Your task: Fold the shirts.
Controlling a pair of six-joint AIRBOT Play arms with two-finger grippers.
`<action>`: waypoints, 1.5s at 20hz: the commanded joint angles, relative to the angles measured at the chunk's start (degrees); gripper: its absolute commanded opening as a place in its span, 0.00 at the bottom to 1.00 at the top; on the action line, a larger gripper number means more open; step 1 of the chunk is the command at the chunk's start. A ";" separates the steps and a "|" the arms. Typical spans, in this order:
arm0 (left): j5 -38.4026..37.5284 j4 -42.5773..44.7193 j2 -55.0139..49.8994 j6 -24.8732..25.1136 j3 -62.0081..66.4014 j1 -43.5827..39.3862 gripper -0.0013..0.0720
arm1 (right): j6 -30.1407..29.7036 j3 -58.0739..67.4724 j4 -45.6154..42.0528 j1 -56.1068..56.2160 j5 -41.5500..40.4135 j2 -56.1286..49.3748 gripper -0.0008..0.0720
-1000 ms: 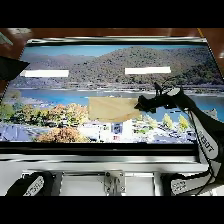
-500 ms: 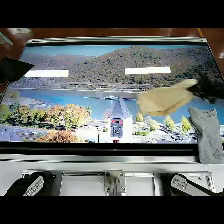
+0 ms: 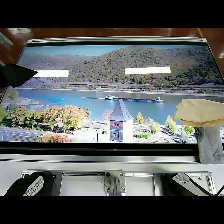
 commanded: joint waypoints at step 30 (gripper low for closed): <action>-1.79 0.00 -0.02 -0.61 0.00 -0.02 0.07 | 5.77 -1.09 -28.87 -4.15 11.50 -6.01 0.09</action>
